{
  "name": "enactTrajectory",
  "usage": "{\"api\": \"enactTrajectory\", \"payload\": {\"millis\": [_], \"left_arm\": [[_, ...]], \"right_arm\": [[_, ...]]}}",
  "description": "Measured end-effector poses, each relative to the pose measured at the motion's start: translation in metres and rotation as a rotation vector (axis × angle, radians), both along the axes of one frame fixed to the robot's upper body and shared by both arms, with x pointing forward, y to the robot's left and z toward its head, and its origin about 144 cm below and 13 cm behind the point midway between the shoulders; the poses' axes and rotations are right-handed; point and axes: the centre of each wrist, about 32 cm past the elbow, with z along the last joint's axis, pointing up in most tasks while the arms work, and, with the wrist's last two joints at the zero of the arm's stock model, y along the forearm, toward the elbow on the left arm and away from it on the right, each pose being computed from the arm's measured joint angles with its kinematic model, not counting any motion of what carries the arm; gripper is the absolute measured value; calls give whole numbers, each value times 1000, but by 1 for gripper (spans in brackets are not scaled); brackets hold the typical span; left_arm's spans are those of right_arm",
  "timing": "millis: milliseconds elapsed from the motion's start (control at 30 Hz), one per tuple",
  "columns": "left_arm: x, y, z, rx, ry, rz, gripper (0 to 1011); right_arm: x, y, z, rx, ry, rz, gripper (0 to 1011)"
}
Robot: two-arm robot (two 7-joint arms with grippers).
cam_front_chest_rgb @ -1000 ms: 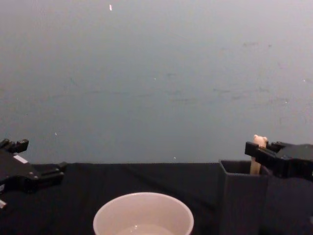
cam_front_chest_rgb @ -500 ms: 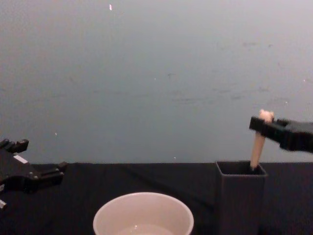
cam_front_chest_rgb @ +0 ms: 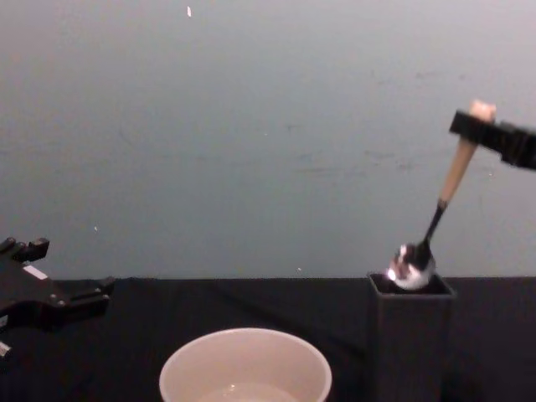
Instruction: Pick up the stirring spoon with one hand, stir inside the cup, then place it back in its original position.
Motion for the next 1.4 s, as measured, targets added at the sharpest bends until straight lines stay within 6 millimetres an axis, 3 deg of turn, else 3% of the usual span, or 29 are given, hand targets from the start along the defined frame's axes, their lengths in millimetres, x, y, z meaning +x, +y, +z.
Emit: {"api": "enactTrajectory", "payload": {"millis": [267,667,1067,1400], "left_arm": [[0,0,0,0,0,0,1001],[0,0,0,0,0,0,1001],[0,0,0,0,0,0,1001],[0,0,0,0,0,0,1001]], "right_arm": [[7,8,12,50,-50,7,214],[22,37,12,41,-56,92,214],[28,71,0,-51,-38,225,214],[24,82,-15,-148,-19,307,214]]}}
